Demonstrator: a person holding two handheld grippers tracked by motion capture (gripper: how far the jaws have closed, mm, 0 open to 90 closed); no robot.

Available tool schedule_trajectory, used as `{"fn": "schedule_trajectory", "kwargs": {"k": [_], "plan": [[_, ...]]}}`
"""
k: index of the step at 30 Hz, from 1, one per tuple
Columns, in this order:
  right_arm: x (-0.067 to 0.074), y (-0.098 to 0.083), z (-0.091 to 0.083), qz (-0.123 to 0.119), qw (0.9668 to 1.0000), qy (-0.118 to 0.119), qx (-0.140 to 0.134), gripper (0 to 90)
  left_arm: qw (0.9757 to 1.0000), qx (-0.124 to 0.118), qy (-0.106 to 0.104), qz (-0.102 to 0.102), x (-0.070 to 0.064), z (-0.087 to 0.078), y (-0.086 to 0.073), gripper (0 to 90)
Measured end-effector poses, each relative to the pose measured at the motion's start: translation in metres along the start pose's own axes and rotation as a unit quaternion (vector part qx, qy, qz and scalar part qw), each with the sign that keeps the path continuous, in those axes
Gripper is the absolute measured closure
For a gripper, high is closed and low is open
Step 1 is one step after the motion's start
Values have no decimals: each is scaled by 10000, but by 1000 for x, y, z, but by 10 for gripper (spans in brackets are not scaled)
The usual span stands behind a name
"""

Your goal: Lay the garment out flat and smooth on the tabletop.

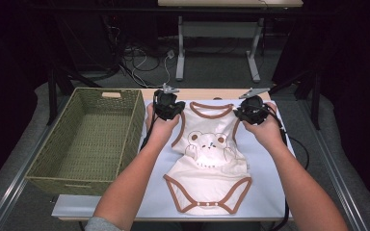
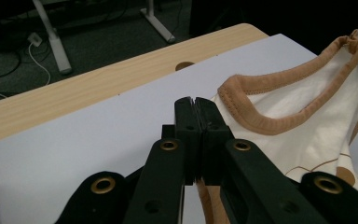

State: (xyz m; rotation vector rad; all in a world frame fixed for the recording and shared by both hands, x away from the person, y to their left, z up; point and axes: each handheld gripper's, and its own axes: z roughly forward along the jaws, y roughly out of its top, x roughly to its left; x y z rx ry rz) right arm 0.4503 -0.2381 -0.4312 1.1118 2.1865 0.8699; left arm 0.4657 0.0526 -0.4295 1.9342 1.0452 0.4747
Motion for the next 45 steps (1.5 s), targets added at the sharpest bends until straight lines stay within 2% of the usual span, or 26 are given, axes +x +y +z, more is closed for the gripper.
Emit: {"fn": "schedule_trajectory", "kwargs": {"k": [7,12,16,21,26,30,32,35,36,40,45], "plan": [[-8,10,-1,60,9999,-140,-61,803,9998,-189,87,-51,1,0,18,887],[-11,19,-4,75,9996,-228,-157,804,9994,-291,180,-1,2,0,29,887],[-12,26,-3,50,9993,-319,-168,803,9993,-318,217,-30,4,1,34,887],[-14,32,0,136,9989,-383,-216,803,9989,-362,287,-26,6,5,37,887],[-15,35,4,167,9987,-425,-206,803,9988,-365,323,-69,9,9,37,887],[-15,37,8,145,9985,-496,-204,803,9983,-475,336,-57,10,10,38,887],[-15,39,9,182,9983,-508,-213,803,9984,-417,377,-3,11,12,39,887],[-16,39,11,234,9980,-514,-273,803,9980,-475,406,-54,12,15,40,887],[-17,39,13,215,9980,-533,-263,803,9984,-423,385,-48,13,16,40,887],[-17,37,20,292,9979,-550,-166,803,9986,-338,401,-79,14,22,37,887],[-14,34,28,225,9981,-563,-122,801,9977,-325,584,-118,11,31,26,887]]}}
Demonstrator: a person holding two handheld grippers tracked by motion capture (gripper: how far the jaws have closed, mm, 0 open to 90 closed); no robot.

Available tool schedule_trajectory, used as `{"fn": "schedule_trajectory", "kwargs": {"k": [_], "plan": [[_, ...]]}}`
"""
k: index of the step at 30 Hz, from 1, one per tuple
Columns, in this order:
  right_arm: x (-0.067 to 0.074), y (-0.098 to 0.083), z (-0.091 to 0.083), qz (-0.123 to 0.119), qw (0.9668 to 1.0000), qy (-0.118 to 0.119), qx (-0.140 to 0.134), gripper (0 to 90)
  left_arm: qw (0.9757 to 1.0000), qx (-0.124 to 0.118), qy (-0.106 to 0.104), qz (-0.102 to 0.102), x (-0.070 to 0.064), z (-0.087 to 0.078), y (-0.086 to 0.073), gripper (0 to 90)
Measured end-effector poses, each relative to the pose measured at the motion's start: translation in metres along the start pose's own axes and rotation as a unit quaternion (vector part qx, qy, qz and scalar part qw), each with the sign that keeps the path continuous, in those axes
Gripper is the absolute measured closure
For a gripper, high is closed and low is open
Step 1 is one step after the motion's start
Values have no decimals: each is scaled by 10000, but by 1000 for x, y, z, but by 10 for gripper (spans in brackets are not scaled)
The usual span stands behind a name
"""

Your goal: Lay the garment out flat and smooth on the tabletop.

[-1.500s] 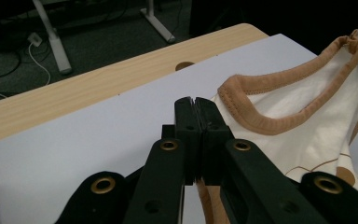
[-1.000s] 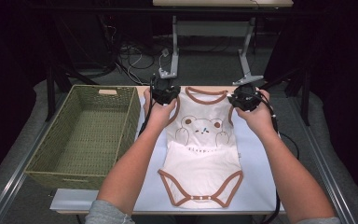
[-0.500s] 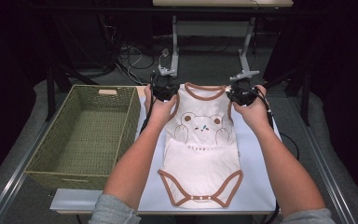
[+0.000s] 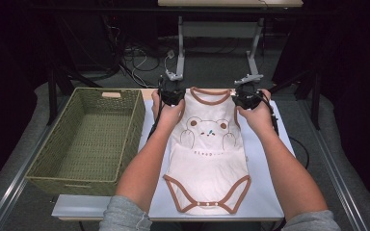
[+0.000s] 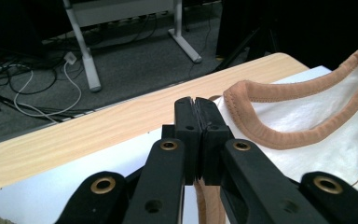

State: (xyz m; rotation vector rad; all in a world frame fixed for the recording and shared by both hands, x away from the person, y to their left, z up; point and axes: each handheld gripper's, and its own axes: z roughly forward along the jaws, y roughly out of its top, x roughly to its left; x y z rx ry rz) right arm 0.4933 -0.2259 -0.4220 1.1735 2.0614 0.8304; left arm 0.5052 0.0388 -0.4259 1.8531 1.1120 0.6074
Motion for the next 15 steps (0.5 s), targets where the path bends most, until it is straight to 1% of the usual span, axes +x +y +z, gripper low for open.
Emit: {"fn": "schedule_trajectory", "kwargs": {"k": [2,4,5,6,7,8,11,12,13,15], "plan": [[2,-2,3,-19,10000,-11,41,801,10000,18,11,-44,0,3,-5,887],[3,-4,7,-89,9999,-43,87,800,10000,13,30,29,2,5,-9,886],[4,-5,9,-109,9999,-61,109,800,10000,51,31,-45,1,7,-11,887],[5,-7,11,-137,9998,-63,126,800,10000,42,31,-72,1,8,-13,887],[7,-8,13,-134,9998,-89,128,800,10000,52,27,3,2,9,-14,887],[8,-10,15,-145,9998,-95,124,800,9999,84,23,-64,1,11,-16,887],[10,-13,21,-181,9997,-118,147,800,9999,130,21,-39,0,15,-19,886],[11,-15,22,-199,9996,-118,146,800,9999,135,25,36,0,16,-20,887],[11,-15,24,-193,9996,-133,148,800,9999,126,39,-13,-1,17,-22,886],[12,-17,27,-202,9996,-148,136,799,9999,119,65,-7,-1,19,-24,886]]}}
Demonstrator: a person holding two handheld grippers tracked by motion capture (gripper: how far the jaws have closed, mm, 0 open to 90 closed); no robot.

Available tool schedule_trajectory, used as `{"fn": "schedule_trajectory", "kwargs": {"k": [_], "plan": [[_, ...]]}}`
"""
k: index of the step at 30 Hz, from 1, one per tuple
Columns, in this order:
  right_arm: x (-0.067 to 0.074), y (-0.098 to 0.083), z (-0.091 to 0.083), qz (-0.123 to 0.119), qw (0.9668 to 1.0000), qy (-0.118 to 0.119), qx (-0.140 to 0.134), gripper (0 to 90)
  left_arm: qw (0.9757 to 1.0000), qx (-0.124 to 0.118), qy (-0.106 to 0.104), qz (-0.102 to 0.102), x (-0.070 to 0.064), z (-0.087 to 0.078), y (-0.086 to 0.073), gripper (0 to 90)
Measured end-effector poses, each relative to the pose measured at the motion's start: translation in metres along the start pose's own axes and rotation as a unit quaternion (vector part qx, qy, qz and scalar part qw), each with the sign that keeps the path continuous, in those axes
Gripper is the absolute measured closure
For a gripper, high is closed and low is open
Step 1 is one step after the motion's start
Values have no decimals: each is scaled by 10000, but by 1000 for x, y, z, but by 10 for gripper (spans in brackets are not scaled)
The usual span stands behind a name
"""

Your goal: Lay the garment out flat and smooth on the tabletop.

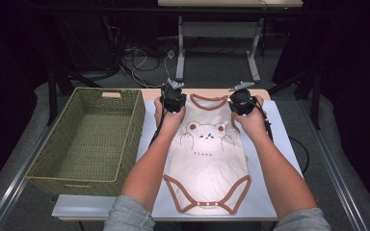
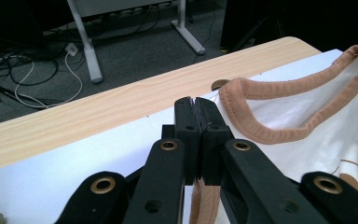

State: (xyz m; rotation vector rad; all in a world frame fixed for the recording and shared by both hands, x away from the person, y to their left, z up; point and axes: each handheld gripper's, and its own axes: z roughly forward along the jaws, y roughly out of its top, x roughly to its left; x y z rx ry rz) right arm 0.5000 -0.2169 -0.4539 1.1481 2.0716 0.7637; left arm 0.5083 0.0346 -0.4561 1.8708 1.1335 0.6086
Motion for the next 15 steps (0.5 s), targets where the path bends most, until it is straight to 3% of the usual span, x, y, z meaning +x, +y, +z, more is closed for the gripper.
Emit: {"fn": "schedule_trajectory", "kwargs": {"k": [5,15], "plan": [[1,-2,5,-47,10000,2,-19,799,9998,-7,94,-147,-3,5,-4,886],[6,-7,14,-152,9999,-39,42,798,9997,113,203,-39,-7,13,-11,886]]}}
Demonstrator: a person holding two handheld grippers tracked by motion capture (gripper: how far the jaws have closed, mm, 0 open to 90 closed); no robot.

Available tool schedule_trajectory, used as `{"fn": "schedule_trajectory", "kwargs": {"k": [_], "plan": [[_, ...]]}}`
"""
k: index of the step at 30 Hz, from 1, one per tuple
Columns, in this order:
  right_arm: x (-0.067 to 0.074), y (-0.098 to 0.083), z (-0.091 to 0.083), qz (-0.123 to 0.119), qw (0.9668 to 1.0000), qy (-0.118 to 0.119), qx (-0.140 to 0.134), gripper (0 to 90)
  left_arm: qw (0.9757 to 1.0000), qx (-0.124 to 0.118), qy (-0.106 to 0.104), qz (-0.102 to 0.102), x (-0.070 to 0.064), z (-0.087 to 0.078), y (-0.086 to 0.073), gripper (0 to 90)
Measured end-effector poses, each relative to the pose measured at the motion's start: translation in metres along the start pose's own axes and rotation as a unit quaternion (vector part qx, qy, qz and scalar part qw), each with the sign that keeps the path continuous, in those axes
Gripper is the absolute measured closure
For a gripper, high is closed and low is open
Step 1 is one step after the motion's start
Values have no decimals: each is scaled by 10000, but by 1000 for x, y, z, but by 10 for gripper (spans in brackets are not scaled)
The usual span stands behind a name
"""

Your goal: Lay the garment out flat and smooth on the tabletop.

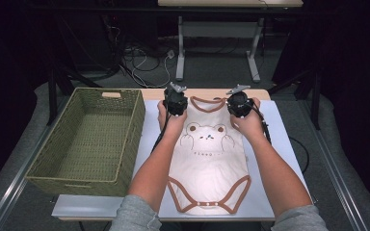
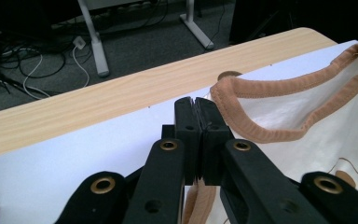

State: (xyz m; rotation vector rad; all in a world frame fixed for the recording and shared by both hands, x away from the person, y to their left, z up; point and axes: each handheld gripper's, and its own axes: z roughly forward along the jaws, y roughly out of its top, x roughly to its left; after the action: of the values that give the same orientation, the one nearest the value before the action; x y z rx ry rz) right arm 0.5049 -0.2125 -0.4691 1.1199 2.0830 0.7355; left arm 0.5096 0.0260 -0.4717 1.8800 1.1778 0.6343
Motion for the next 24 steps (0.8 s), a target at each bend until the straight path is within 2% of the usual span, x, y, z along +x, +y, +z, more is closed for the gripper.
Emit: {"fn": "schedule_trajectory", "kwargs": {"k": [8,16,24], "plan": [[3,-1,3,-17,10000,0,23,797,9999,34,71,79,5,7,-4,885],[7,-3,9,-111,9999,26,37,796,9997,150,24,197,-2,11,-13,884],[12,-8,17,-162,9998,13,102,796,9994,210,69,275,-2,14,-19,884]]}}
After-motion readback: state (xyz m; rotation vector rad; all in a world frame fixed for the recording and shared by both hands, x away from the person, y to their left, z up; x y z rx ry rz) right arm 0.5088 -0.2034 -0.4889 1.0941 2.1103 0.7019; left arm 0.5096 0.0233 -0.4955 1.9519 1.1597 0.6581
